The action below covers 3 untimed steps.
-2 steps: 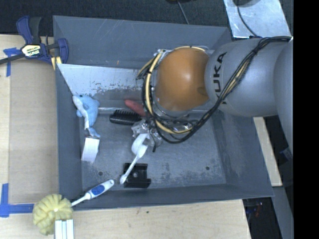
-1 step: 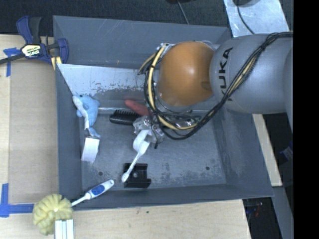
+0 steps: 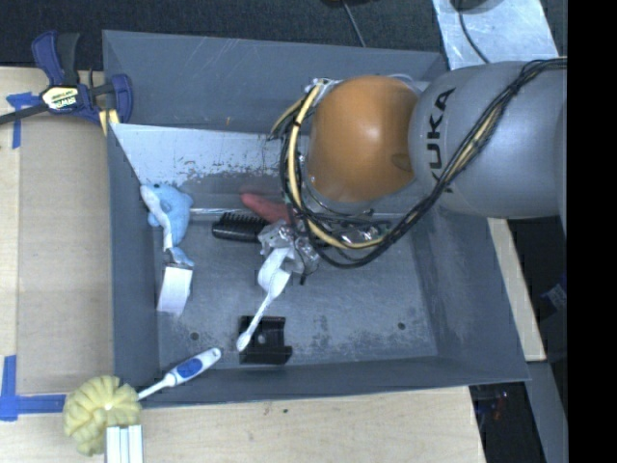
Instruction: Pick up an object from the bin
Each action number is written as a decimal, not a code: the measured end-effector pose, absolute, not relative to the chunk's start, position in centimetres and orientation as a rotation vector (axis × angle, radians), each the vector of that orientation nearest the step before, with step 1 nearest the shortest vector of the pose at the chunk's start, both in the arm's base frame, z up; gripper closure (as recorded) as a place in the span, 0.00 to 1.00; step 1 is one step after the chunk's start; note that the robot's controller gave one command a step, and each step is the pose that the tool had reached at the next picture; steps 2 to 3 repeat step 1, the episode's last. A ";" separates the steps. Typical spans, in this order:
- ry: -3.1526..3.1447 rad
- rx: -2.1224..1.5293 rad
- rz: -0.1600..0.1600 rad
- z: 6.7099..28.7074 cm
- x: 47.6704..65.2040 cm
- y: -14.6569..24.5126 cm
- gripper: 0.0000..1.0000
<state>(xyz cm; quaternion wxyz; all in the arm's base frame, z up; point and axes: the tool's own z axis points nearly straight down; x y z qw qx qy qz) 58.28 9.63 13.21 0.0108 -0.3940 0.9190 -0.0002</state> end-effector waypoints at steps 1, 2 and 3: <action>2.872 -1.227 0.002 14.4 58.2 9.6 1.00; 2.872 -1.227 0.002 14.4 58.2 9.6 1.00; 2.872 -1.227 0.002 14.4 58.2 9.6 1.00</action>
Offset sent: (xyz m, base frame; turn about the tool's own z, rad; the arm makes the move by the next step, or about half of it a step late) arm -0.0008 0.0000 0.0178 0.0017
